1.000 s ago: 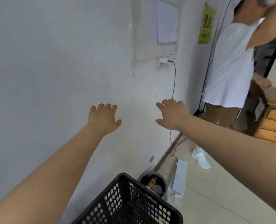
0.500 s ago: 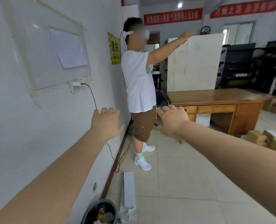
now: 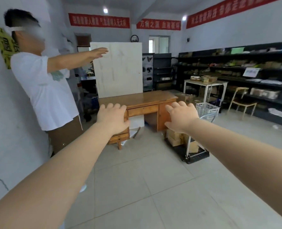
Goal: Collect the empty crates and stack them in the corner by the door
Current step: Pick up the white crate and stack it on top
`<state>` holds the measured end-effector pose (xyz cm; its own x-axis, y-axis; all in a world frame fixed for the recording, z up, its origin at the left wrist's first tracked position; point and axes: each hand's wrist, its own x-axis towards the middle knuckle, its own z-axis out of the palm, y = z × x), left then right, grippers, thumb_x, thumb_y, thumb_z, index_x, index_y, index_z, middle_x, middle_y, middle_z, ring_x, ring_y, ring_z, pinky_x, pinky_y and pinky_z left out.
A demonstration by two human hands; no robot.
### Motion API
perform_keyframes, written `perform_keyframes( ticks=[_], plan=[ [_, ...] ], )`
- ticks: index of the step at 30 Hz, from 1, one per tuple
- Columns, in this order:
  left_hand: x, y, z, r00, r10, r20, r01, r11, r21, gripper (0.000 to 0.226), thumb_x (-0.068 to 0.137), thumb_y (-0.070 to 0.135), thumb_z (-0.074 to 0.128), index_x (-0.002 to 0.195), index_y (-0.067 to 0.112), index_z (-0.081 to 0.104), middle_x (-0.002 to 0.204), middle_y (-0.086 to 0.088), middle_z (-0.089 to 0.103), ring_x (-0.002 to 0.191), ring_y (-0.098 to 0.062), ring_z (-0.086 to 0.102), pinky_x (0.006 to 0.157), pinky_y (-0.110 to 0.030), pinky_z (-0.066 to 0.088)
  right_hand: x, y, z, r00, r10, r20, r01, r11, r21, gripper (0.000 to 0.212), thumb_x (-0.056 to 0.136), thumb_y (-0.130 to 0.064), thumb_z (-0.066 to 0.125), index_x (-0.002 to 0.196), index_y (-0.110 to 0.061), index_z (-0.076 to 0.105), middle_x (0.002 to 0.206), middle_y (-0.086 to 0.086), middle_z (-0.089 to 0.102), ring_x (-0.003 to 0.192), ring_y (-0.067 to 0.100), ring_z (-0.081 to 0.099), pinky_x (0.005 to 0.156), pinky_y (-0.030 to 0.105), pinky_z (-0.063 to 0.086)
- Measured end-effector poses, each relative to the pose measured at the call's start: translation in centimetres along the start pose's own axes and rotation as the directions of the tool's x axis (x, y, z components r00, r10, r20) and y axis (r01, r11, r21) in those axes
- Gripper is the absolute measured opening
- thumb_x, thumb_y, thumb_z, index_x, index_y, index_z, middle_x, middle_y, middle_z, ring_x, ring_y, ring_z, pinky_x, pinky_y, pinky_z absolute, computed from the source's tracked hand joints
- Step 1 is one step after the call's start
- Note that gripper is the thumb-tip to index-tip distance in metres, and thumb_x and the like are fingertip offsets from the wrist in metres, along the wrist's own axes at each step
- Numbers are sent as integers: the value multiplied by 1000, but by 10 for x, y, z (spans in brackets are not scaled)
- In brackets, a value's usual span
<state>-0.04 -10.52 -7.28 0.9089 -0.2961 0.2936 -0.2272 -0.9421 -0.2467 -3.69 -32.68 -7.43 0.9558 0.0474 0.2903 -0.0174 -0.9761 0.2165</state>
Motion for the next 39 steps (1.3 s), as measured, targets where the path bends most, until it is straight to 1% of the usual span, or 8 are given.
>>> perform_keyframes(
  ticks=[4, 9, 13, 19, 24, 28, 34, 39],
  plan=[
    [54, 94, -7, 993, 113, -20, -114, 993, -42, 60, 94, 53, 40, 144, 21, 36, 145, -4, 44, 132, -27, 39, 104, -43, 31, -14, 98, 18, 988, 147, 37, -146, 989, -38, 61, 93, -50, 47, 144, -20, 34, 146, 6, 40, 134, 29, 35, 106, 46, 32],
    [110, 197, -14, 967, 250, -50, -254, 963, -87, 63, 94, 55, 40, 146, 21, 35, 147, -5, 43, 134, -28, 39, 106, -44, 31, -31, 198, 37, 942, 328, 70, -321, 943, -90, 63, 93, -51, 48, 146, -20, 33, 145, 7, 40, 134, 29, 35, 106, 45, 32],
    [152, 263, -14, 933, 352, -76, -358, 928, -106, 63, 94, 55, 40, 146, 21, 35, 146, -5, 43, 134, -28, 39, 105, -43, 31, -34, 262, 55, 892, 442, 91, -430, 894, -125, 62, 93, -51, 49, 144, -20, 34, 143, 6, 42, 132, 29, 37, 105, 44, 33],
    [234, 346, -7, 872, 468, -148, -484, 868, -113, 60, 94, 54, 41, 144, 21, 38, 142, -3, 47, 130, -26, 42, 102, -42, 33, -11, 340, 87, 824, 558, 98, -534, 823, -197, 62, 93, -52, 48, 143, -20, 34, 141, 5, 42, 130, 27, 38, 100, 42, 34],
    [317, 401, -12, 822, 528, -212, -560, 819, -129, 60, 93, 53, 42, 144, 21, 38, 142, -3, 47, 130, -26, 43, 103, -42, 33, 21, 404, 100, 765, 635, 106, -600, 764, -237, 57, 93, -50, 48, 140, -20, 36, 141, 5, 42, 131, 26, 37, 100, 41, 34],
    [382, 448, -19, 783, 582, -221, -611, 786, -95, 58, 93, 54, 42, 141, 21, 40, 137, -4, 50, 127, -26, 45, 101, -42, 34, 48, 462, 109, 723, 689, 57, -655, 709, -261, 57, 93, -50, 48, 139, -20, 37, 138, 4, 44, 129, 26, 39, 99, 39, 34],
    [457, 526, -20, 757, 610, -235, -642, 762, -90, 55, 93, 53, 43, 137, 20, 45, 131, -3, 54, 122, -27, 49, 98, -42, 36, 91, 540, 135, 718, 694, 55, -660, 704, -264, 64, 93, -52, 46, 147, -23, 28, 143, 4, 41, 132, 26, 37, 100, 38, 33],
    [513, 600, -21, 763, 597, -248, -633, 768, -101, 57, 94, 52, 44, 141, 20, 42, 134, -3, 52, 124, -27, 47, 99, -42, 36, 129, 619, 163, 755, 654, 39, -613, 727, -309, 63, 94, -53, 45, 146, -21, 30, 143, 5, 41, 132, 27, 37, 102, 43, 32]
  ],
)
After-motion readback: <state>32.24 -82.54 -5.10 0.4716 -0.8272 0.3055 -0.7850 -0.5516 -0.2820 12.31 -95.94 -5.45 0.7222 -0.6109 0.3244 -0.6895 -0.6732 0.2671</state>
